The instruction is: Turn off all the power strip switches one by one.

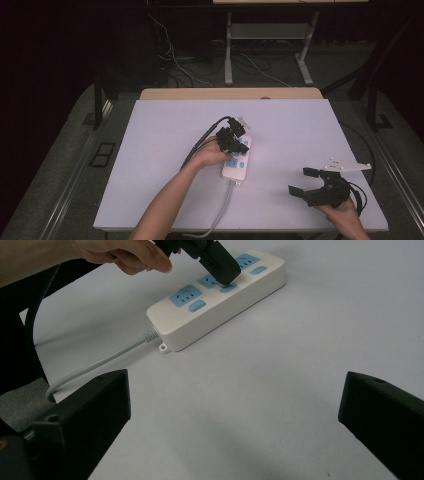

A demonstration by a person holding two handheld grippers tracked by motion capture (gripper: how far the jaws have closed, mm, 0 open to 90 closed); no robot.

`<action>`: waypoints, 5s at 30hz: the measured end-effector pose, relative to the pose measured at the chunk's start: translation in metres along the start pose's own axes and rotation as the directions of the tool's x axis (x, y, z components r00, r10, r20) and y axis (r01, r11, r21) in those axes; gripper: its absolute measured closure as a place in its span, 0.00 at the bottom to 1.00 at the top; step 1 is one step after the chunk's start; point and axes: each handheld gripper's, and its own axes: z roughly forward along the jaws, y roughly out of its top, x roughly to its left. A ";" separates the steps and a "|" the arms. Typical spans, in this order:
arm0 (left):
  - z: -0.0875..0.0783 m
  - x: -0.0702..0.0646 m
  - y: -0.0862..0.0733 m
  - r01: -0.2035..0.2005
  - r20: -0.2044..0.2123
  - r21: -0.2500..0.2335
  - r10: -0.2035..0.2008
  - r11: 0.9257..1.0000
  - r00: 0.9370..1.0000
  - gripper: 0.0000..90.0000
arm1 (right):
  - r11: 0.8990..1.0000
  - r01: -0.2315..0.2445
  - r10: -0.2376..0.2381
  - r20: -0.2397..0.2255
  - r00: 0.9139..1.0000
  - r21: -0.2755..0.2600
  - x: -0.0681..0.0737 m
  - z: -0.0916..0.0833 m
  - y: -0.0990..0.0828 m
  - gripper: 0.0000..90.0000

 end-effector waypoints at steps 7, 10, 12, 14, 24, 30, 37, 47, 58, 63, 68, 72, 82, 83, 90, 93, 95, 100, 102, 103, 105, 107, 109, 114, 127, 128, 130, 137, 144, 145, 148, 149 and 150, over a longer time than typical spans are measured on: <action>0.001 0.005 -0.002 0.018 0.007 -0.003 -0.018 1.000 1.000 0.99 | 1.000 0.000 0.000 0.000 1.000 0.000 0.000 0.000 0.000 0.00; 0.001 0.005 -0.002 0.018 0.007 -0.003 -0.018 1.000 1.000 0.99 | 1.000 0.001 -0.001 0.001 1.000 0.000 0.000 0.000 0.000 0.00; 0.001 0.005 -0.003 0.026 0.013 -0.006 -0.026 1.000 1.000 0.99 | 1.000 0.002 -0.002 0.001 1.000 0.000 0.000 0.000 0.000 0.00; 0.002 0.006 -0.003 0.033 0.019 -0.010 -0.033 0.999 0.999 0.99 | 1.000 0.002 -0.002 0.001 1.000 0.001 0.000 0.000 0.000 0.00; 0.002 0.007 -0.003 0.058 0.025 -0.008 -0.058 0.998 0.998 0.99 | 1.000 0.004 -0.004 0.002 1.000 0.003 0.000 0.000 0.000 0.00; 0.003 0.007 -0.002 0.057 0.022 0.002 -0.057 0.998 0.998 1.00 | 1.000 0.005 -0.005 0.003 1.000 0.004 0.000 0.000 0.000 0.00; 0.003 0.007 -0.002 0.055 0.021 0.007 -0.055 0.998 0.998 1.00 | 1.000 0.004 -0.004 0.004 1.000 0.003 0.000 0.000 0.000 0.00; 0.003 0.004 -0.001 0.031 0.000 0.009 -0.031 0.999 1.000 0.99 | 1.000 0.000 0.000 0.007 1.000 0.003 -0.001 0.000 0.000 0.00; -0.002 0.002 -0.001 0.022 -0.003 -0.009 -0.022 1.000 1.000 0.99 | 1.000 -0.004 0.004 0.013 1.000 -0.001 -0.002 -0.001 -0.001 0.00; -0.005 0.005 -0.004 0.013 -0.010 0.023 -0.013 1.000 1.000 0.99 | 1.000 -0.003 0.003 0.014 1.000 -0.003 -0.001 -0.002 -0.001 0.00; -0.012 0.009 -0.002 0.030 -0.010 -0.016 -0.030 0.999 1.000 0.99 | 1.000 -0.007 0.007 0.016 1.000 -0.002 -0.002 -0.002 -0.001 0.00; -0.016 0.011 -0.001 0.033 -0.015 -0.023 -0.033 0.999 0.999 0.99 | 1.000 -0.005 0.005 0.017 1.000 -0.002 -0.002 -0.002 -0.001 0.00; -0.027 0.016 0.011 0.032 -0.038 -0.041 -0.034 0.999 0.999 0.99 | 1.000 -0.004 0.004 0.019 1.000 0.002 -0.003 -0.002 -0.001 0.00; -0.028 0.016 0.012 0.030 -0.037 -0.042 -0.032 0.999 0.999 0.99 | 1.000 -0.004 0.004 0.018 1.000 0.003 -0.003 -0.002 -0.001 0.00; -0.030 0.018 0.020 0.021 -0.051 -0.032 -0.023 0.999 0.998 0.99 | 1.000 -0.001 0.001 0.019 1.000 0.002 -0.002 -0.002 -0.001 0.00; -0.029 0.019 0.025 0.010 -0.055 -0.027 -0.012 1.000 0.998 0.99 | 1.000 0.000 0.000 0.018 1.000 0.003 -0.003 -0.002 -0.001 0.00; -0.028 0.020 0.027 0.005 -0.057 -0.026 -0.006 1.000 0.998 0.99 | 1.000 0.000 0.000 0.018 1.000 0.004 -0.003 -0.002 -0.001 0.00; -0.026 0.023 0.030 0.019 -0.051 -0.038 -0.021 0.999 0.998 0.99 | 1.000 0.000 0.000 0.020 1.000 0.004 -0.002 -0.002 -0.001 0.00; -0.024 0.025 0.030 0.027 -0.048 -0.045 -0.030 0.999 0.998 0.99 | 1.000 0.002 -0.002 0.019 1.000 0.004 -0.003 -0.003 -0.001 0.00; -0.023 0.026 0.030 0.032 -0.050 -0.046 -0.034 0.998 0.998 0.99 | 1.000 0.002 -0.002 0.019 1.000 0.004 -0.003 -0.003 -0.001 0.00; -0.020 0.027 0.029 0.033 -0.051 -0.039 -0.035 0.999 0.998 0.99 | 1.000 0.001 -0.001 0.018 1.000 0.003 -0.003 -0.003 -0.001 0.00; -0.018 0.029 0.029 0.038 -0.053 -0.038 -0.040 0.999 0.998 0.99 | 1.000 0.001 -0.001 0.018 1.000 0.002 -0.003 -0.003 -0.001 0.00; -0.017 0.030 0.029 0.040 -0.053 -0.040 -0.042 0.998 0.998 0.99 | 1.000 0.002 -0.002 0.018 1.000 0.003 -0.003 -0.003 -0.001 0.00; -0.012 0.031 0.028 0.045 -0.047 -0.043 -0.047 0.998 0.998 0.99 | 1.000 0.004 -0.005 0.016 1.000 0.007 -0.003 -0.002 -0.001 0.00; 0.002 0.031 0.028 0.045 -0.035 -0.024 -0.046 0.999 0.998 0.99 | 1.000 0.009 -0.009 0.015 1.000 0.011 -0.003 -0.002 -0.001 0.00; 0.003 0.031 0.028 0.045 -0.037 -0.022 -0.046 0.999 0.998 0.99 | 1.000 0.008 -0.009 0.014 1.000 0.010 -0.003 -0.002 -0.001 0.00; 0.005 0.030 0.028 0.044 -0.035 -0.019 -0.045 0.999 0.998 0.99 | 1.000 0.008 -0.008 0.015 1.000 0.009 -0.003 -0.003 -0.001 0.00; 0.012 0.029 0.026 0.035 -0.037 0.000 -0.035 0.999 0.999 0.99 | 1.000 0.008 -0.008 0.014 1.000 0.010 -0.003 -0.002 -0.002 0.00; 0.014 0.030 0.023 0.049 -0.029 -0.008 -0.049 0.999 0.998 0.99 | 1.000 0.006 -0.006 0.014 1.000 0.013 -0.003 -0.002 -0.002 0.00; 0.014 0.030 0.022 0.052 -0.025 -0.011 -0.052 0.999 0.998 0.99 | 1.000 0.006 -0.006 0.014 1.000 0.014 -0.003 -0.002 -0.002 0.00; 0.014 0.029 0.021 0.053 -0.030 -0.018 -0.054 0.998 0.998 0.99 | 1.000 0.008 -0.008 0.013 1.000 0.015 -0.003 -0.002 -0.002 0.00; 0.015 0.028 0.021 0.053 -0.027 -0.019 -0.053 0.998 0.998 0.99 | 1.000 0.008 -0.008 0.012 1.000 0.015 -0.003 -0.002 -0.002 0.00; 0.015 0.028 0.021 0.051 -0.021 -0.015 -0.051 0.999 0.998 0.99 | 1.000 0.008 -0.008 0.012 1.000 0.015 -0.003 -0.002 -0.002 0.00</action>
